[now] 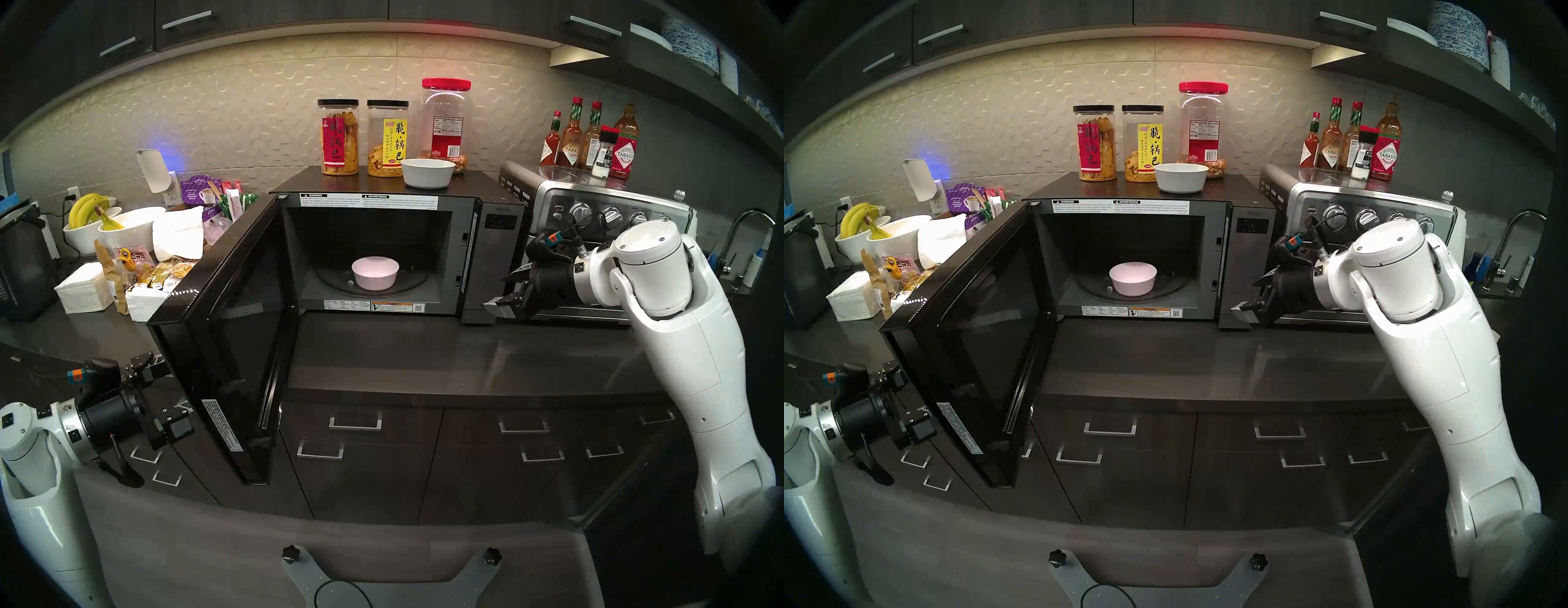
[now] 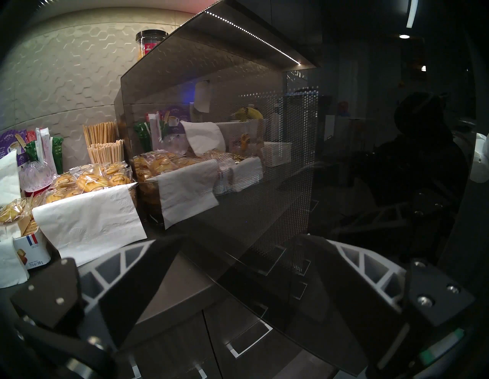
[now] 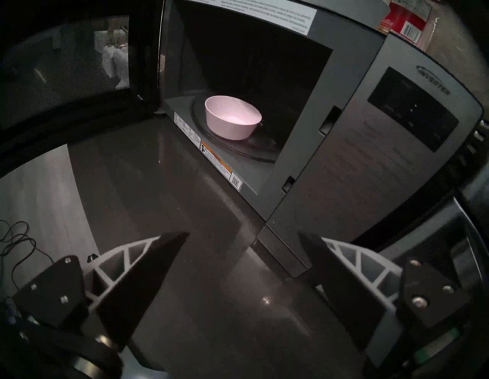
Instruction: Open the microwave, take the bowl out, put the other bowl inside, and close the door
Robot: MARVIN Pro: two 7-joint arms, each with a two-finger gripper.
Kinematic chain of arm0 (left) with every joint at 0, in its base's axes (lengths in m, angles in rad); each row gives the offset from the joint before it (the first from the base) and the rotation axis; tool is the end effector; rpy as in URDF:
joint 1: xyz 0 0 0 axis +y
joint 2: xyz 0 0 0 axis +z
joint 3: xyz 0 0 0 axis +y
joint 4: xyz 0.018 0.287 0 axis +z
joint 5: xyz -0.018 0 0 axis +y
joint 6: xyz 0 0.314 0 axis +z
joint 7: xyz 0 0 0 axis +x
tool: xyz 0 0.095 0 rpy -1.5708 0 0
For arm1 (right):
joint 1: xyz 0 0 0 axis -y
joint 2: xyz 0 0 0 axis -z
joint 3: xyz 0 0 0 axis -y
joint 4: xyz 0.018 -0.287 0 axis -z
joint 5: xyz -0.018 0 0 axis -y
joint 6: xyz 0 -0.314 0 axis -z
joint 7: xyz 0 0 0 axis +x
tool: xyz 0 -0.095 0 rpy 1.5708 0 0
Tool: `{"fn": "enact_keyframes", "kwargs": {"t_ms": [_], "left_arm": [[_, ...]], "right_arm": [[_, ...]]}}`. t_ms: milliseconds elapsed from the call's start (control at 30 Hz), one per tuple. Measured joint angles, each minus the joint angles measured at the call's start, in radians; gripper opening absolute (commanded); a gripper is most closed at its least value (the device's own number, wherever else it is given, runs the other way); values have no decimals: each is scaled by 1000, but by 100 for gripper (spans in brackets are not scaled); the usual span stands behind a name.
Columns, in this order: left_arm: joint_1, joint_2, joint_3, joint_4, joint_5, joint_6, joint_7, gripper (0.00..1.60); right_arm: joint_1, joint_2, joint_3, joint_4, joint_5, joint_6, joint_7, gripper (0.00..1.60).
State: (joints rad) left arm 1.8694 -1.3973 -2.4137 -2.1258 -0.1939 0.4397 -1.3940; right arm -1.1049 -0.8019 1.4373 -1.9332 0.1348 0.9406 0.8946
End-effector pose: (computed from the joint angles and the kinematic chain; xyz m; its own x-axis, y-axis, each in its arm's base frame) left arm 0.2318 0.1812 -0.1650 0.0937 -0.1328 0.9867 -0.6321 -0.7736 -0.0441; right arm 0.4223 -0.0580 -0.0602 0.2245 0.5749 0.7868 0.6905 -0.6636 0.2878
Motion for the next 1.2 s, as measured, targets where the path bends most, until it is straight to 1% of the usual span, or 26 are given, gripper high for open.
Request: {"fn": "enact_keyframes", "kwargs": {"t_ms": [200, 300, 433, 533, 567, 700, 833, 1033, 1200], "left_arm": [[0, 0, 0, 0, 0, 0, 0, 160], [0, 0, 0, 0, -1, 0, 0, 160], [0, 0, 0, 0, -1, 0, 0, 160], [0, 0, 0, 0, -1, 0, 0, 160], [0, 0, 0, 0, -1, 0, 0, 160], [0, 0, 0, 0, -1, 0, 0, 160], [0, 0, 0, 0, -1, 0, 0, 160], [0, 0, 0, 0, -1, 0, 0, 160], [0, 0, 0, 0, -1, 0, 0, 160]], "right_arm": [[-87, 55, 87, -91, 87, 21, -24, 160], [-123, 70, 120, -114, 122, 22, -26, 160], [-177, 81, 162, -124, 163, 19, -26, 160], [-206, 82, 174, -124, 175, 7, -23, 160], [-230, 81, 182, -124, 181, -9, -16, 160], [-266, 65, 185, -117, 184, -42, -12, 160], [-288, 43, 181, -104, 179, -72, -31, 160], [-305, 19, 166, -84, 152, -102, -62, 160], [-305, 15, 170, -80, 147, -110, -64, 160]]}}
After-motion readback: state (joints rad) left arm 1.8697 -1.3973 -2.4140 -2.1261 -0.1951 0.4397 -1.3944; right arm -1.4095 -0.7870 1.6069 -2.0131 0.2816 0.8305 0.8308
